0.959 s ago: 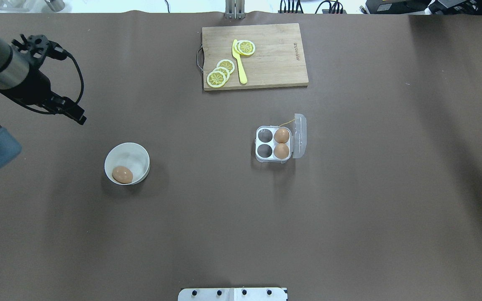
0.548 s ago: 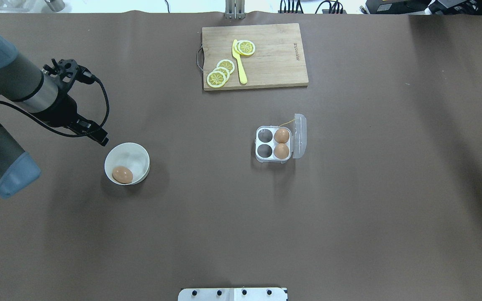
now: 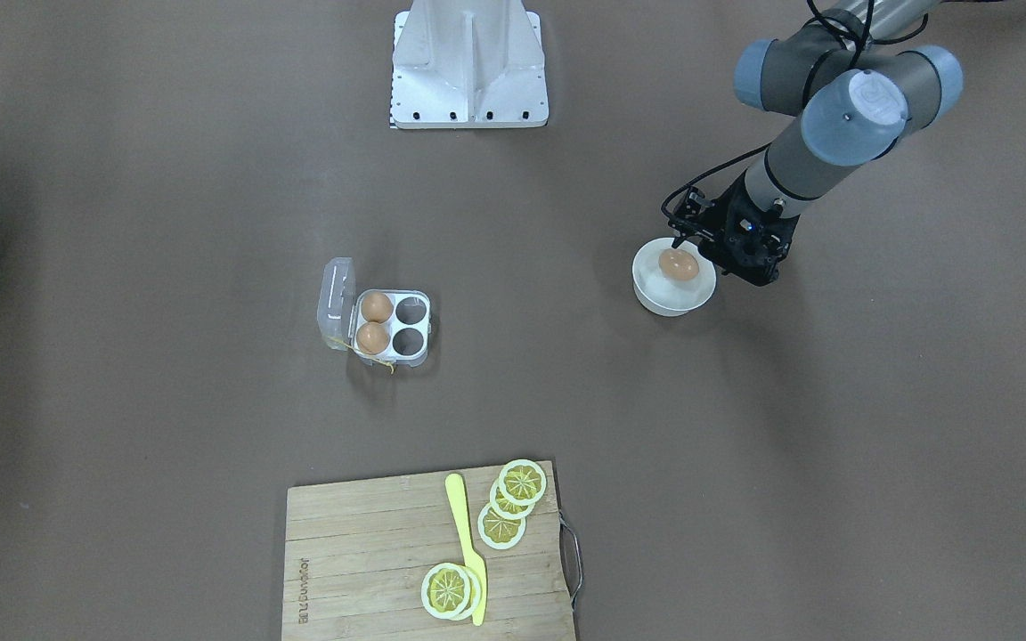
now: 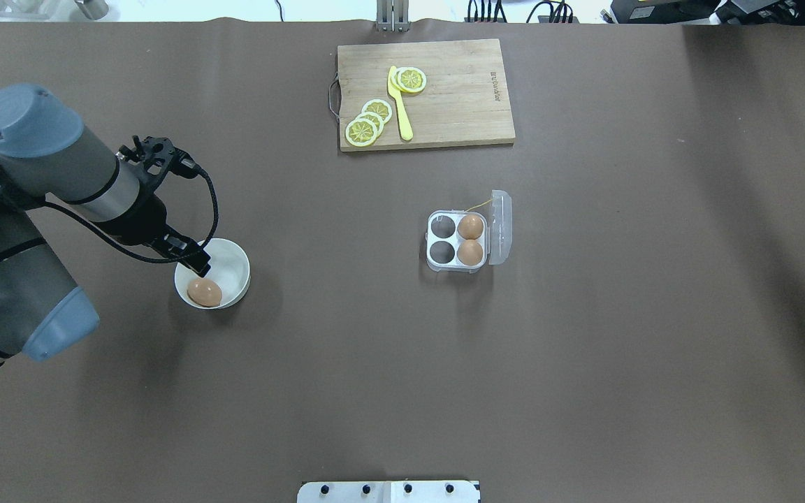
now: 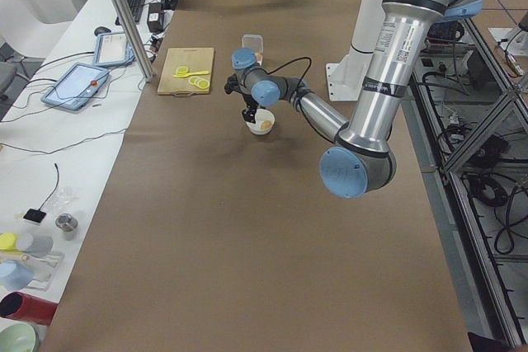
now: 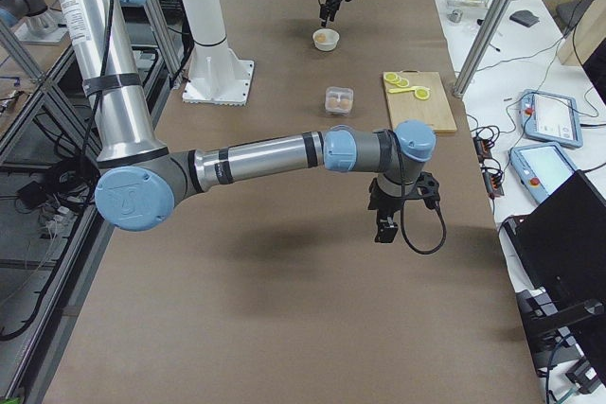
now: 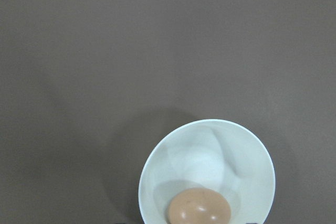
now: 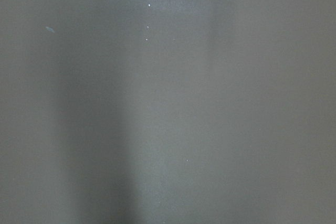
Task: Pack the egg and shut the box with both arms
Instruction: 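Move the left gripper down toward the egg in the white bowl, then close the left gripper on the brown egg and lift it from the bowl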
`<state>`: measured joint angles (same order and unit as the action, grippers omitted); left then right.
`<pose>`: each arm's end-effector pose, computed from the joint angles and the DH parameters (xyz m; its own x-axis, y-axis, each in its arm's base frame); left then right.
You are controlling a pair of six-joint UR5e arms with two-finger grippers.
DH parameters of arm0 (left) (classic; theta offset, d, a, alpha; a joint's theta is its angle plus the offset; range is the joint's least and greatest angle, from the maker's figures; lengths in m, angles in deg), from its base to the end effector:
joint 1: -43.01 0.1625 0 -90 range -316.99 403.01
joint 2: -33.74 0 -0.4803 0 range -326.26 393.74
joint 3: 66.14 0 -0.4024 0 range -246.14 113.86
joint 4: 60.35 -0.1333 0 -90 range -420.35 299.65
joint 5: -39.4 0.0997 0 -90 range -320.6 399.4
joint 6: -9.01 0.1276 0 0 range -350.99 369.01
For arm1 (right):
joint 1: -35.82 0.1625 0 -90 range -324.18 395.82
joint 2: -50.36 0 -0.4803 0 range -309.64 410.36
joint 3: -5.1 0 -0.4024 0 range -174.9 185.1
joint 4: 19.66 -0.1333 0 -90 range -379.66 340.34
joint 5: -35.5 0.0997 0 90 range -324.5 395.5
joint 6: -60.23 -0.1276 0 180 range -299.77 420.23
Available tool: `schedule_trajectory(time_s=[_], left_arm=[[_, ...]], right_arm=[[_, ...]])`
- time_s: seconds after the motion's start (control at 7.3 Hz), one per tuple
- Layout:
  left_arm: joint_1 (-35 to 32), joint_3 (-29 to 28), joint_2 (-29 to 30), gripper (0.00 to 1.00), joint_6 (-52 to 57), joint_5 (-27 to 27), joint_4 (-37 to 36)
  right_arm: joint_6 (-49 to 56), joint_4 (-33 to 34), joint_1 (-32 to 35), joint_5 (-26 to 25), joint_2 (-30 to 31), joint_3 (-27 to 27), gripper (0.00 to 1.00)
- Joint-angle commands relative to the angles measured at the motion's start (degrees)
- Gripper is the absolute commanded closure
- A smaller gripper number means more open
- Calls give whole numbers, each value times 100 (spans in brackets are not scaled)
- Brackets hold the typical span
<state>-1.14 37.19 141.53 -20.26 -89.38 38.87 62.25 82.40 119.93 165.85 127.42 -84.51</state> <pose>0.4160 -0.4782 0.4231 0.4873 0.4747 -0.7329 -0.3538 0.8747 0.3313 -0.0112 -0.6029 0.6396 0.7534 -0.1187 0.6467 0.1293 0.9911 0.0314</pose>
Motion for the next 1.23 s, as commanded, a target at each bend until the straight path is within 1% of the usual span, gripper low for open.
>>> schedule_trajectory(time_s=[0.0,0.41,0.55,1.1], left_arm=[[125,-23,85,19,-44,152,1],[187,-189,102,20,-26,152,1],[187,-190,85,22,-35,152,1],[345,-339,67,24,-35,152,-8]], right_arm=[[0,-10,-9,0,-33,74,0],[0,-10,-9,0,-42,144,0],[0,-19,-9,0,-42,162,0],[0,-36,-9,0,-121,268,0]])
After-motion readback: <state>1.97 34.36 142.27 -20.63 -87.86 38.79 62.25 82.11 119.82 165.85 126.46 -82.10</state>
